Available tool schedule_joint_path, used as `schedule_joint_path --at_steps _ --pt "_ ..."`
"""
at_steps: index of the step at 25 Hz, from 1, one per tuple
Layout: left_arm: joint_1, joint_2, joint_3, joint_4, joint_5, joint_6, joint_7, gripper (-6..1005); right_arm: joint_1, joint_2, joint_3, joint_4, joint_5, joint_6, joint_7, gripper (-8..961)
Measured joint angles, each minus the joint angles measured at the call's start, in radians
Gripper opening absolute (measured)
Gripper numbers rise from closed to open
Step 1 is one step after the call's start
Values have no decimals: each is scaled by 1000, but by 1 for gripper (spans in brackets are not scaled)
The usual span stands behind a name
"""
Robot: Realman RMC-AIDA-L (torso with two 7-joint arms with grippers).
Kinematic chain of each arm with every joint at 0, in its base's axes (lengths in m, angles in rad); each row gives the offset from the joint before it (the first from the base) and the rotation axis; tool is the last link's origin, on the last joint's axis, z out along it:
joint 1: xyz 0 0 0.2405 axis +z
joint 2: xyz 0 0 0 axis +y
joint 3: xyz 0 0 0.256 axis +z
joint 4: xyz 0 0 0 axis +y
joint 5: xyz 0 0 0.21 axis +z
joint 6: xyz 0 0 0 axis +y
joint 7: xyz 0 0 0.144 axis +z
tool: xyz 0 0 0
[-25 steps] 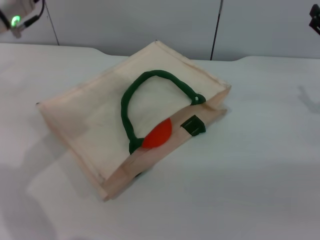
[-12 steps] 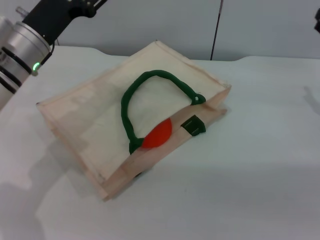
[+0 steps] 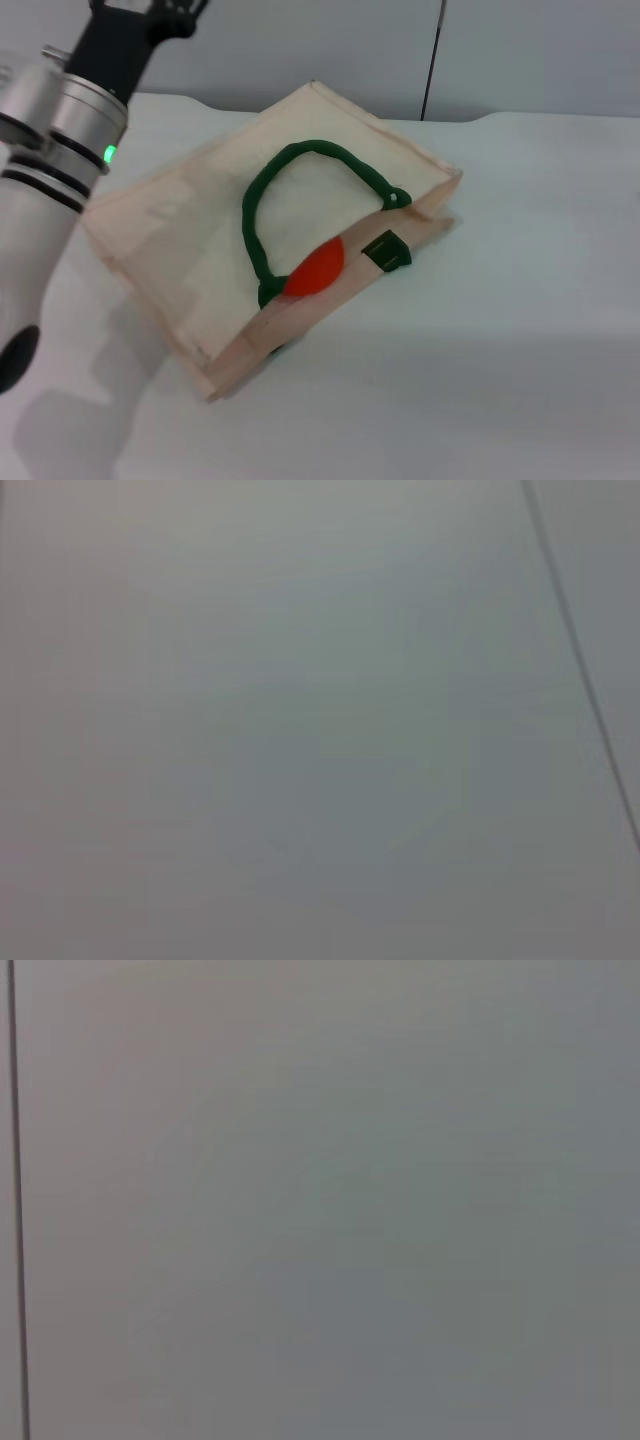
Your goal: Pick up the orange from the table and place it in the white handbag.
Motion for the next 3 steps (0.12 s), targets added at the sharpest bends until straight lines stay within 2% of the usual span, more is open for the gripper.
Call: schedule_joint_path --at_steps 3 --pt "10 1 0 69 -8 -2 123 801 -1 0 -1 0 -1 0 0 897"
